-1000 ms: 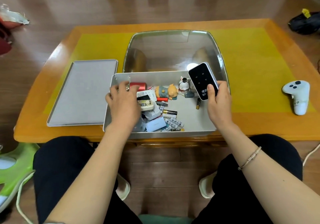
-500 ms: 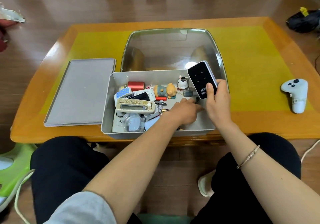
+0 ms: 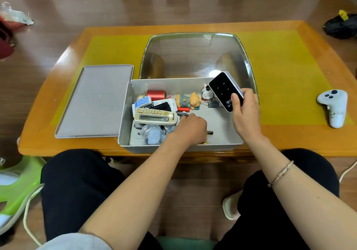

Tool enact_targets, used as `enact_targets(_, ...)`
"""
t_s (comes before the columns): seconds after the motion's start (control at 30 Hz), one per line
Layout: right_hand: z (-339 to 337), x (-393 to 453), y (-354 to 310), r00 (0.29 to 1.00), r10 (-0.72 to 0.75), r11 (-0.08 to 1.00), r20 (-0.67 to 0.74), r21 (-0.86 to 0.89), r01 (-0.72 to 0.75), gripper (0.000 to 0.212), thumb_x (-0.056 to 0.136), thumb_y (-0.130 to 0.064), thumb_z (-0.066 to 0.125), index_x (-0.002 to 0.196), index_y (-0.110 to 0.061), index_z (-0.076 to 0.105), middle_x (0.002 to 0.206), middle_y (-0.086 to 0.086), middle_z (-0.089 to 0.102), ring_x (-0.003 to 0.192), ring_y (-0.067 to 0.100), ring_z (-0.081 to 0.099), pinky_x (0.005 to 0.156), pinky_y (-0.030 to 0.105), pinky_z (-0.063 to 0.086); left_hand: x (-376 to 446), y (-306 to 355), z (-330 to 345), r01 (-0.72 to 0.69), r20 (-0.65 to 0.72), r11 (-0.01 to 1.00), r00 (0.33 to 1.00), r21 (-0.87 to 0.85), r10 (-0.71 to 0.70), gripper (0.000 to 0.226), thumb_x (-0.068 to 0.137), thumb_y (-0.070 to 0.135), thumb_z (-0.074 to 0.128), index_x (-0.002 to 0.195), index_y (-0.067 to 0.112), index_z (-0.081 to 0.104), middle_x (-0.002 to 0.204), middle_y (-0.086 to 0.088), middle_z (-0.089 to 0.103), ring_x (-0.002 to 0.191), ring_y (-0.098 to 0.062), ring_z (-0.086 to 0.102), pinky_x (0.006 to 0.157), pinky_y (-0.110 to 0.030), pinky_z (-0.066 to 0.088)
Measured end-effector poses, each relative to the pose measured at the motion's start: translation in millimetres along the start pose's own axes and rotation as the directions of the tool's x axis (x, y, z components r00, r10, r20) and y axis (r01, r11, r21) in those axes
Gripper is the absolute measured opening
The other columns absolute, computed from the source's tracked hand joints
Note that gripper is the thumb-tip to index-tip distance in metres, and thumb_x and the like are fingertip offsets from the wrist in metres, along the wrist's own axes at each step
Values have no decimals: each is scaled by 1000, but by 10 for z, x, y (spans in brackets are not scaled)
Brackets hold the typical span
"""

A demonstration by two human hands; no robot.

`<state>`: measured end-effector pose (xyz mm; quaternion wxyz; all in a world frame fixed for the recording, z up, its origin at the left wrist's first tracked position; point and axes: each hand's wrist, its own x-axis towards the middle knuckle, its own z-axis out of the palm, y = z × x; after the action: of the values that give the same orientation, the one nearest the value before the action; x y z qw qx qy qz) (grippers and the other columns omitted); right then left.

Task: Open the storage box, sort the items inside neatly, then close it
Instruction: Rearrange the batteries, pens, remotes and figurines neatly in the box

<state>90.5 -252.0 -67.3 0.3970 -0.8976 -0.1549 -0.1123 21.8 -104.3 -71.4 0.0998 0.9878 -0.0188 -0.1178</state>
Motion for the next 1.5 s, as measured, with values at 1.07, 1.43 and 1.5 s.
enact_targets(1.07,109,58,-232,906,-16,737,423,-607,296,33,97,-24,46,130,-18,50,128,6,52,117,28,49,91,43,31,-180,-65,10,95,154,979,986,-178,-68,55,100,39,30,145,8,35,154,-12,26,140,-28,26,112,-42,29)
enact_targets(1.43,80,-244,-332,835,-40,695,549,-585,418,50,85,-9,59,134,-14,48,136,9,46,131,26,33,106,36,31,-136,-77,76,143,187,978,976,-151,-114,71,97,47,34,153,9,11,158,-11,18,145,-26,14,117,-41,18)
enact_targets(1.5,108,-234,-339,801,44,757,597,-543,364,57,85,-6,60,138,-15,43,140,12,40,131,29,33,104,37,36,-133,-85,74,142,182,977,977,-160,-112,70,97,47,34,153,10,12,158,-10,19,145,-26,16,116,-41,20)
